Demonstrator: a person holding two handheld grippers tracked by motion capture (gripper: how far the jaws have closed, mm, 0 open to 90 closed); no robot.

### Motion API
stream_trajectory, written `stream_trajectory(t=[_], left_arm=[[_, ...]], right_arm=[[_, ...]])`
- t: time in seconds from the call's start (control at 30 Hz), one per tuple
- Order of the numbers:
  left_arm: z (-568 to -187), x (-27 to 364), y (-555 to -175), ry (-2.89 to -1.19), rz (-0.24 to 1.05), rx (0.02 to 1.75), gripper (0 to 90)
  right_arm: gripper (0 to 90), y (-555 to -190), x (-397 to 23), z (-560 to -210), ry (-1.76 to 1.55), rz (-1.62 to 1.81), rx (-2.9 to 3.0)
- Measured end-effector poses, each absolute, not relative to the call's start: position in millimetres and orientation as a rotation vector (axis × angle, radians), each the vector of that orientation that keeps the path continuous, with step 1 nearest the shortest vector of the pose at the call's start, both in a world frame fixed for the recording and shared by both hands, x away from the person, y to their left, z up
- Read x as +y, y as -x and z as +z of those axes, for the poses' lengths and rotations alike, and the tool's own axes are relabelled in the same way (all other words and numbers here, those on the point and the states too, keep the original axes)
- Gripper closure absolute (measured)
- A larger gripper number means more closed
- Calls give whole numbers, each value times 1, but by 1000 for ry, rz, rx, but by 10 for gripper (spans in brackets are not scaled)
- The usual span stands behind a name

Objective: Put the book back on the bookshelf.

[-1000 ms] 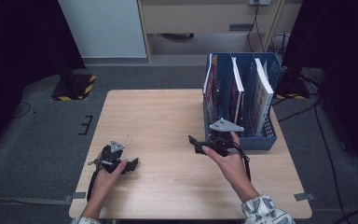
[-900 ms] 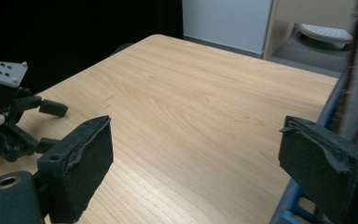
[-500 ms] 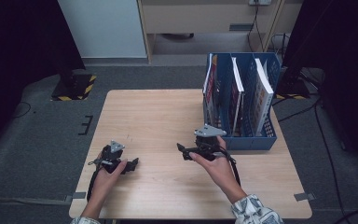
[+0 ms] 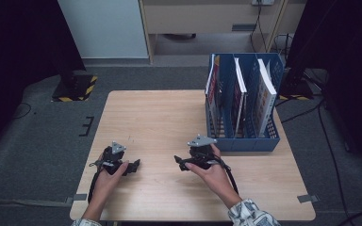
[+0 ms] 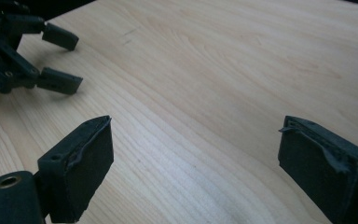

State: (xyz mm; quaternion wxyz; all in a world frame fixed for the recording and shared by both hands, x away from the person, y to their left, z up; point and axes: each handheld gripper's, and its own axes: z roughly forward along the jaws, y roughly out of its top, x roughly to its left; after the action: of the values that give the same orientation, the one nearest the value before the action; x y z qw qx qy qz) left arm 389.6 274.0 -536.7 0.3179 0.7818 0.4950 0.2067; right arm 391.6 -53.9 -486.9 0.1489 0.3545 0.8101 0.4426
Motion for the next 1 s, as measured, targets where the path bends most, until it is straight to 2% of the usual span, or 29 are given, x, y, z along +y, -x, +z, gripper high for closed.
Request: stream_trajectory(t=[0.47, 1.0], left_arm=[[-537, 274, -390, -2058, 544, 1302, 15], [-537, 274, -390, -2059, 543, 1301, 14]], right_arm=[[111, -399, -48, -516, -1073, 1137, 2412], [117, -402, -50, -530, -1129, 1112, 2404]])
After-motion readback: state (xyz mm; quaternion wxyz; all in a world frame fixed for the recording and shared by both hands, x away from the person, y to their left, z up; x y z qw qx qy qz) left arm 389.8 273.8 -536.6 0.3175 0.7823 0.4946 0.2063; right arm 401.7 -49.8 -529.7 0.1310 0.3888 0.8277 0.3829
